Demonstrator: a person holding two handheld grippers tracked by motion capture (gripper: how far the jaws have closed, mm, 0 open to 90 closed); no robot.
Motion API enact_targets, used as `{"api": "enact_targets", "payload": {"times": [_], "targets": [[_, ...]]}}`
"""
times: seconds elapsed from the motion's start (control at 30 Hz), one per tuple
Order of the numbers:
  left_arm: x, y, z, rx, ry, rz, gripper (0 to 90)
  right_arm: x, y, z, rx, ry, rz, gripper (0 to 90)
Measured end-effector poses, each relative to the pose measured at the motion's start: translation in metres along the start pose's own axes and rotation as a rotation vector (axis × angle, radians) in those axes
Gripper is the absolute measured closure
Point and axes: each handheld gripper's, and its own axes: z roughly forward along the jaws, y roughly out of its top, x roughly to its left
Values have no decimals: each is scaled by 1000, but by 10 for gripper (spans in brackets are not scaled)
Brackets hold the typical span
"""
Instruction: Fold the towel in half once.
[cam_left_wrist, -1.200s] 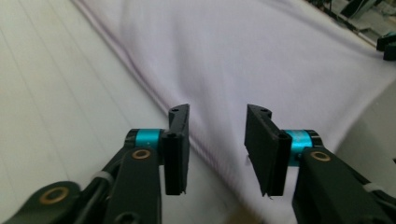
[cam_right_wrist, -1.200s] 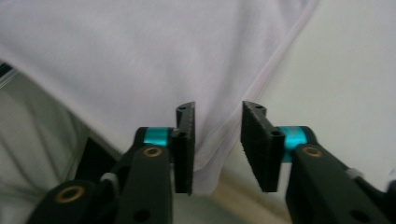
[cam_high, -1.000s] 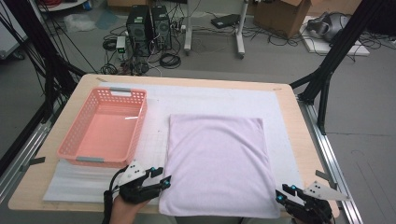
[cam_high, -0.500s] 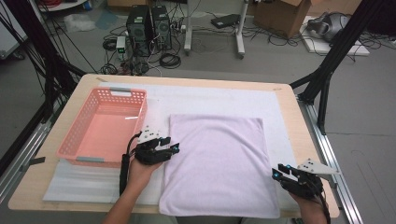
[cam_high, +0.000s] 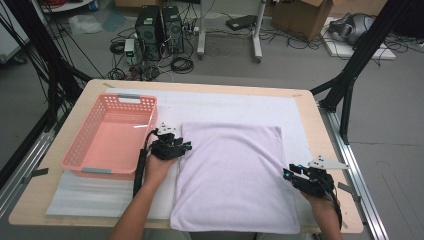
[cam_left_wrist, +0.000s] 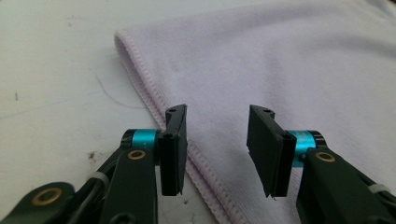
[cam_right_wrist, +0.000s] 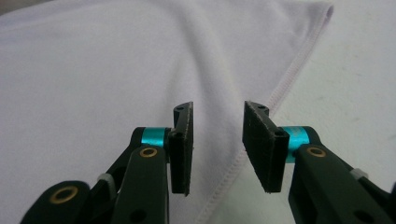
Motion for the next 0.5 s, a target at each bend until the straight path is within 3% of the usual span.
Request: {"api": "enact_targets", "payload": {"times": [0.03,0.07,0.1,0.17,0.23,0.3,0.4,0.43,0.47,0.5], "targets": [[-1,1,1,14,7,11,621,0,1,1,-1,1,-3,632],[-3,1,1,20,41,41,651,0,2,2,1,1,-5,632],[-4,1,1,26,78,81,745,-2,3,3,-2,-3,-4,632],[-2,2,1,27,96,62,861,-5,6,6,-4,-8,4,632],[-1,3,-2,21,126,36,873,-9,11,9,-9,-24,12,632],[3,3,-5,11,162,16,874,-16,17,14,-17,-42,19,634],[4,1,-4,20,156,35,839,-27,29,23,-11,-76,33,634],[4,1,-4,11,156,20,781,-31,33,26,-12,-85,36,633],[5,1,-4,9,140,-6,668,-34,37,30,-8,-89,40,632],[6,0,-4,5,115,-7,624,-38,40,35,-5,-96,38,632]]}}
